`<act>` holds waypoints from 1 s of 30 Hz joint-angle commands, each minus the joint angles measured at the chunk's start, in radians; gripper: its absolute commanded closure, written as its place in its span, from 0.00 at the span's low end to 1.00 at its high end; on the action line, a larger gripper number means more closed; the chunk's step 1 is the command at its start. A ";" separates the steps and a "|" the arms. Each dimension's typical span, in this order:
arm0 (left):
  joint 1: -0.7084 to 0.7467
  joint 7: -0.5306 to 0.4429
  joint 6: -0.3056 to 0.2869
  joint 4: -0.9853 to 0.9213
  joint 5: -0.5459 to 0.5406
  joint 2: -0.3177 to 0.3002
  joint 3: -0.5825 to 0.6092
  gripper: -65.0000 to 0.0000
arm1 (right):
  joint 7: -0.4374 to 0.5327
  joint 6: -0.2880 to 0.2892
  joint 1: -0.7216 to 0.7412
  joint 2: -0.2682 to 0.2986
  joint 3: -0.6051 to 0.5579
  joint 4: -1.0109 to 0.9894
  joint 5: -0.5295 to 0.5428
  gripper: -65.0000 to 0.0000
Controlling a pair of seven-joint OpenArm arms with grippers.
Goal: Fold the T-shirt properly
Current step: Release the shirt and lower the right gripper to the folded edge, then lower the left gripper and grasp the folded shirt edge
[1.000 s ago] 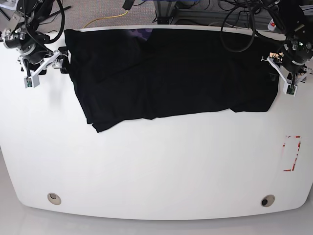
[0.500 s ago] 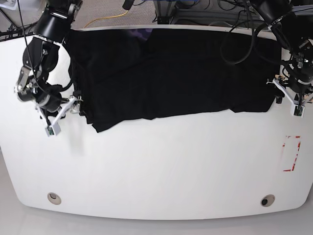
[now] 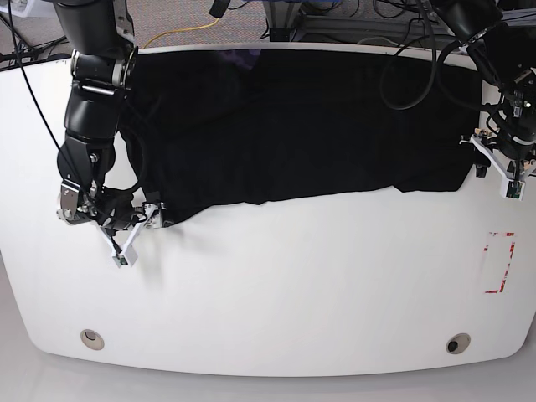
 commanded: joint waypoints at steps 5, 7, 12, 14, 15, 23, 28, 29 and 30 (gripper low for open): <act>0.002 -0.022 0.005 0.016 -0.005 -0.017 -0.004 0.50 | 0.037 0.004 0.041 0.000 -0.044 -0.040 0.018 0.36; 0.002 -0.022 0.005 0.015 -0.005 -0.017 -0.004 0.50 | 0.047 0.001 0.036 -0.017 -0.045 -0.040 0.016 0.36; 0.002 -0.022 0.005 0.007 -0.005 -0.017 -0.013 0.49 | 0.048 -0.005 0.032 -0.030 -0.045 -0.040 0.015 0.38; 0.000 -0.022 0.005 -0.010 -0.005 -0.017 -0.029 0.49 | 0.048 -0.005 0.032 -0.040 -0.045 -0.040 0.015 0.44; -0.001 -0.022 0.005 -0.025 -0.005 -0.017 -0.038 0.49 | 0.050 -0.005 0.032 -0.044 -0.047 -0.040 0.015 0.49; -0.095 -0.023 0.005 -0.145 0.092 -0.017 -0.090 0.49 | 0.070 -0.005 0.038 -0.052 -0.047 -0.040 0.012 1.00; -0.181 -0.023 0.005 -0.254 0.118 -0.017 -0.091 0.39 | 0.070 0.000 0.039 -0.056 -0.047 -0.034 -0.031 1.00; -0.201 -0.023 0.005 -0.284 0.118 -0.017 -0.091 0.34 | 0.070 0.001 0.039 -0.056 -0.047 -0.034 -0.036 1.00; -0.214 -0.023 0.005 -0.304 0.118 -0.017 -0.091 0.31 | 0.070 0.001 0.039 -0.056 -0.047 -0.034 -0.039 1.00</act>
